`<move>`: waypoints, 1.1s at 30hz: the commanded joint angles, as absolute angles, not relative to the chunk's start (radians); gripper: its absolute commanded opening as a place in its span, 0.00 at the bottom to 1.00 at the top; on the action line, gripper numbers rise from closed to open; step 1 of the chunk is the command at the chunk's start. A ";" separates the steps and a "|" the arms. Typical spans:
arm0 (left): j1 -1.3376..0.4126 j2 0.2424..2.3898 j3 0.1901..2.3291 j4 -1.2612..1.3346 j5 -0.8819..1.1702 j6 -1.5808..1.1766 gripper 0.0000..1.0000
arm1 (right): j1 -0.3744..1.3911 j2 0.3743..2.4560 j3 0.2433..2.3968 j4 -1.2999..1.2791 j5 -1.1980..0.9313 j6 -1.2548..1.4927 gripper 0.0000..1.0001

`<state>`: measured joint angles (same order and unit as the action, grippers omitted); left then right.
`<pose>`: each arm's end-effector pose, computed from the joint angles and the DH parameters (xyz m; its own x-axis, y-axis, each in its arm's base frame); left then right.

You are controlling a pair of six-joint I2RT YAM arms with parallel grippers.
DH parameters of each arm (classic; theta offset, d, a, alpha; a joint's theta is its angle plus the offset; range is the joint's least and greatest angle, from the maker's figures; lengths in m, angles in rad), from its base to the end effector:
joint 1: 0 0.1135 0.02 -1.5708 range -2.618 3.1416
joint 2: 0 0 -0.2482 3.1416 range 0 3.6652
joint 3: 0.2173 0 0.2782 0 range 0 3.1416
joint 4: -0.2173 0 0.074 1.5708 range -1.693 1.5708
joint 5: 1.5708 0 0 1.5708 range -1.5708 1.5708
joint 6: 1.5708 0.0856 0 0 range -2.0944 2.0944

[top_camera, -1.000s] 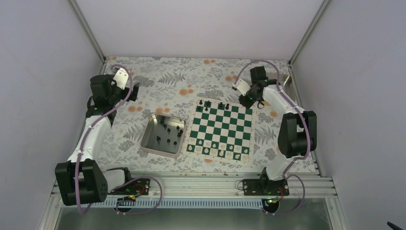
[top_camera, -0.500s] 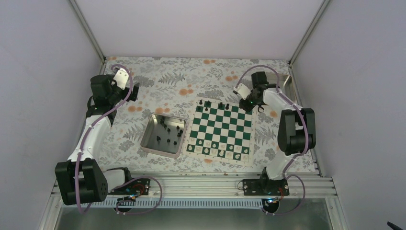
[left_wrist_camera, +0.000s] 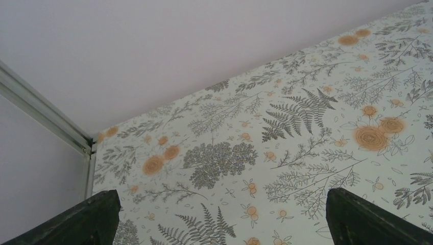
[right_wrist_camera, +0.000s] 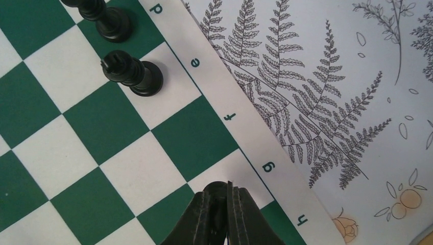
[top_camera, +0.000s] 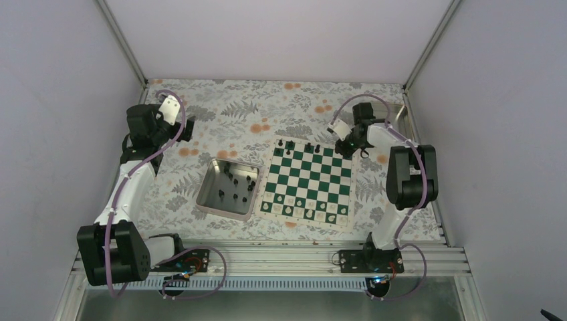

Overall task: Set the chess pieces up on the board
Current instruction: Place the chess piece on the chessboard.

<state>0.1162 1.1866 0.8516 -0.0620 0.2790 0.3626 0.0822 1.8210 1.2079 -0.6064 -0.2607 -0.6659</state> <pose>0.3478 0.0169 0.2505 -0.3091 0.3072 -0.9000 0.2679 0.9362 0.2276 0.3889 0.0542 0.0996 -0.6322 -0.6510 -0.4201 -0.7100 0.7039 -0.0223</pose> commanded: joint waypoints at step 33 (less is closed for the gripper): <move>0.120 1.186 0.856 -0.064 0.290 0.379 1.00 | 0.048 1.788 1.217 -0.547 -0.329 -0.663 0.37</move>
<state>0.1162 1.1885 0.8516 -0.0689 0.2825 0.3668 0.0563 1.8687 1.1873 -0.5682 -0.2840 -0.6724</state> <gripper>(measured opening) 0.999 0.336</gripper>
